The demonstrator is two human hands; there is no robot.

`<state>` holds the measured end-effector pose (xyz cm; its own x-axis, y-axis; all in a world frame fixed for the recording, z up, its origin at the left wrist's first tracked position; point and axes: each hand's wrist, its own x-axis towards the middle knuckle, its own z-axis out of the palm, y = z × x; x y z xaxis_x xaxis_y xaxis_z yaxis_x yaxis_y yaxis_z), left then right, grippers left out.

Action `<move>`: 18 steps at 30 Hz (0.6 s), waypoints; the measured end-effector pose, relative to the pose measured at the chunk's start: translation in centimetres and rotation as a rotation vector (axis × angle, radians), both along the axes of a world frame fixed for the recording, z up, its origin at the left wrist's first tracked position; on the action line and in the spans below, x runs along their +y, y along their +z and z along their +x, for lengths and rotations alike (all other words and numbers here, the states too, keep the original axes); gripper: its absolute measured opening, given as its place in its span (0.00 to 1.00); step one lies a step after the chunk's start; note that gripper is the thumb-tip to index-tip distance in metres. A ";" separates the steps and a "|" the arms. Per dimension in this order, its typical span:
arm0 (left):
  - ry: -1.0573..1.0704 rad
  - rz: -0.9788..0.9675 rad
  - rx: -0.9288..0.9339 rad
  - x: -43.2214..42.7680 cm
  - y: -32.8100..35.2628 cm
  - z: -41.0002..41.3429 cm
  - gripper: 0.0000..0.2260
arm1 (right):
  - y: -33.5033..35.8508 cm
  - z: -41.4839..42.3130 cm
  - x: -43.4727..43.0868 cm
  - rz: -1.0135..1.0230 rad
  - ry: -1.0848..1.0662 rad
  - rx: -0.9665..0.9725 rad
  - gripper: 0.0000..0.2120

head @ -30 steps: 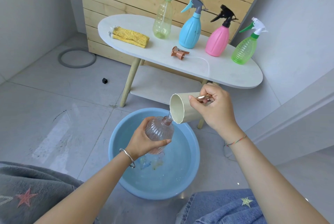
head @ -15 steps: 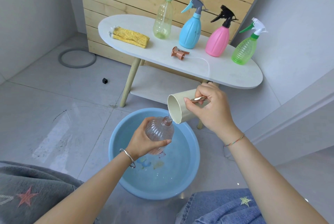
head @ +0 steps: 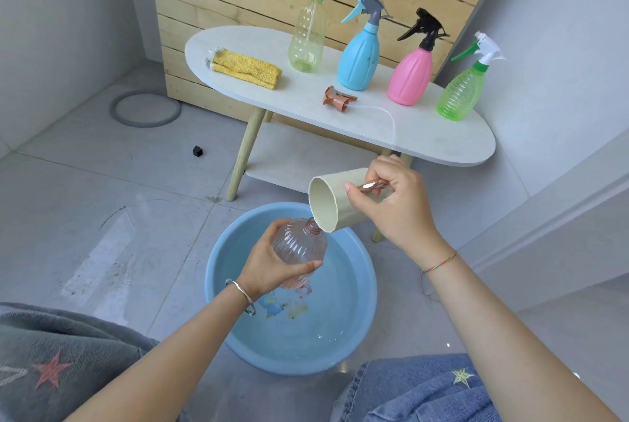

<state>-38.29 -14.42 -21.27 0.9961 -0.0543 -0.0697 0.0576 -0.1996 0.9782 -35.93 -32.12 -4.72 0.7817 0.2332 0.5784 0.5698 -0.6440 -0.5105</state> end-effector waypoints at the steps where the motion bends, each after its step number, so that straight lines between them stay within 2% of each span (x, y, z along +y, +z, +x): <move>1: 0.005 -0.001 -0.002 0.0 0.0 0.0 0.35 | -0.1 0.2 -0.2 0.066 -0.035 0.037 0.18; 4: 0.026 -0.014 -0.013 0.1 0.0 0.1 0.33 | -0.8 1.0 -1.0 0.298 -0.170 0.187 0.21; 8: 0.080 -0.042 -0.003 0.3 0.0 0.4 0.32 | -2.1 1.8 -2.1 0.563 -0.278 0.314 0.20; 10: 0.098 -0.061 0.012 0.5 0.0 0.5 0.33 | -3.8 2.4 -2.6 0.603 -0.327 0.391 0.20; 12: 0.111 -0.075 0.020 0.6 -0.1 0.7 0.33 | -6.4 3.1 -3.2 0.497 -0.365 0.519 0.20; 15: 0.123 -0.081 0.030 0.9 -0.2 0.7 0.35 | -11.7 3.3 -3.6 0.214 -0.388 0.728 0.19; 18: 0.132 -0.087 0.051 1.0 -0.5 0.8 0.36 | -16.8 2.2 -3.6 0.010 -0.380 0.812 0.20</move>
<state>-37.49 -13.41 -21.75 0.9903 0.0686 -0.1210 0.1276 -0.1013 0.9866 -33.77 -35.72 -21.50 0.9743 -0.1266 -0.1861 -0.2201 -0.7087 -0.6703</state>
